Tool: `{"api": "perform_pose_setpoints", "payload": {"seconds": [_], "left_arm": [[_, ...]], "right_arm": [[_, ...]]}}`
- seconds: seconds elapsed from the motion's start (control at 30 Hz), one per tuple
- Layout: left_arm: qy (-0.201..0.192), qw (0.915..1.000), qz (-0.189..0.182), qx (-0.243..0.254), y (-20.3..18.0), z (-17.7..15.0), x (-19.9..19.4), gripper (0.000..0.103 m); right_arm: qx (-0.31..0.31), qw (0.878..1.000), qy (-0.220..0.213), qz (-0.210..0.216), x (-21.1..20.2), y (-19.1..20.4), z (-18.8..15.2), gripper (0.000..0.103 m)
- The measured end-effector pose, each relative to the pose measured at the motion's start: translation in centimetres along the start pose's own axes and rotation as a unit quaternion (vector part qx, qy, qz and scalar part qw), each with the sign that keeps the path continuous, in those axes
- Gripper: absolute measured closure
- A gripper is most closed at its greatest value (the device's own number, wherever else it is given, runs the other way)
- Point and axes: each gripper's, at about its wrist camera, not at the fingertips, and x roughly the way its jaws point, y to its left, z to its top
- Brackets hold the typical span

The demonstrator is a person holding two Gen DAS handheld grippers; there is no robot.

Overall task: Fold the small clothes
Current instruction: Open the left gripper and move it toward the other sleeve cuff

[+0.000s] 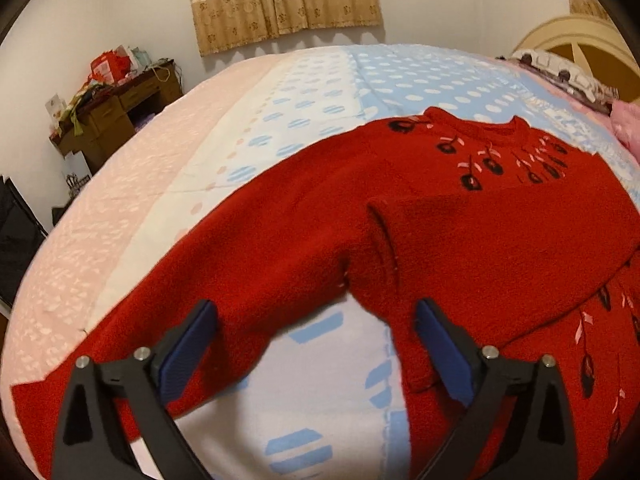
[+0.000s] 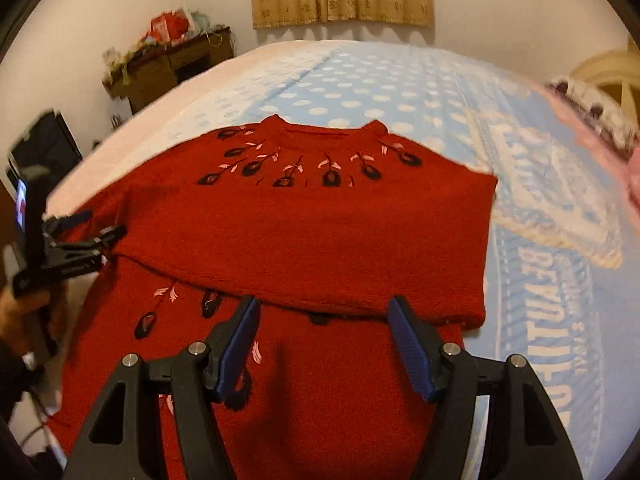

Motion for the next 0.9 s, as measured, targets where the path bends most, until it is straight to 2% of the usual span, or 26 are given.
{"api": "perform_pose_setpoints", "payload": {"seconds": [0.07,0.17,0.23,0.37,0.5,0.7,0.83,0.9], "left_arm": [[0.002,1.0,0.001,-0.005,0.0,0.0,-0.1,0.002],[0.0,1.0,0.001,-0.006,0.1,-0.2,-0.1,0.001],[0.001,0.9999,-0.006,-0.012,0.4,-0.5,-0.2,0.001],[-0.003,0.9998,-0.015,-0.015,0.7,-0.7,-0.2,0.001],[-0.007,0.9998,-0.011,-0.013,0.6,-0.7,-0.5,0.0],[-0.005,0.9996,-0.02,-0.02,1.1,-1.2,-0.9,0.0],[-0.01,0.9996,-0.02,-0.02,1.3,-1.7,-1.5,0.0],[-0.011,0.9994,-0.02,-0.025,1.6,-2.0,-1.8,0.0]], "right_arm": [[0.003,1.0,0.014,-0.009,1.5,0.7,0.3,0.036],[0.028,0.997,0.067,-0.008,4.7,0.7,0.0,0.033],[0.001,0.998,0.053,-0.027,4.4,2.0,-0.1,0.03],[-0.01,0.999,0.053,-0.001,3.4,3.6,-0.3,0.03],[-0.028,0.999,0.033,-0.014,1.7,5.3,-1.1,0.03],[-0.055,0.996,0.065,-0.023,1.5,7.7,-3.4,0.03],[-0.044,0.997,0.062,-0.003,0.2,8.3,-4.9,0.03],[-0.044,0.998,0.053,-0.012,-0.4,8.7,-5.9,0.03]]}}
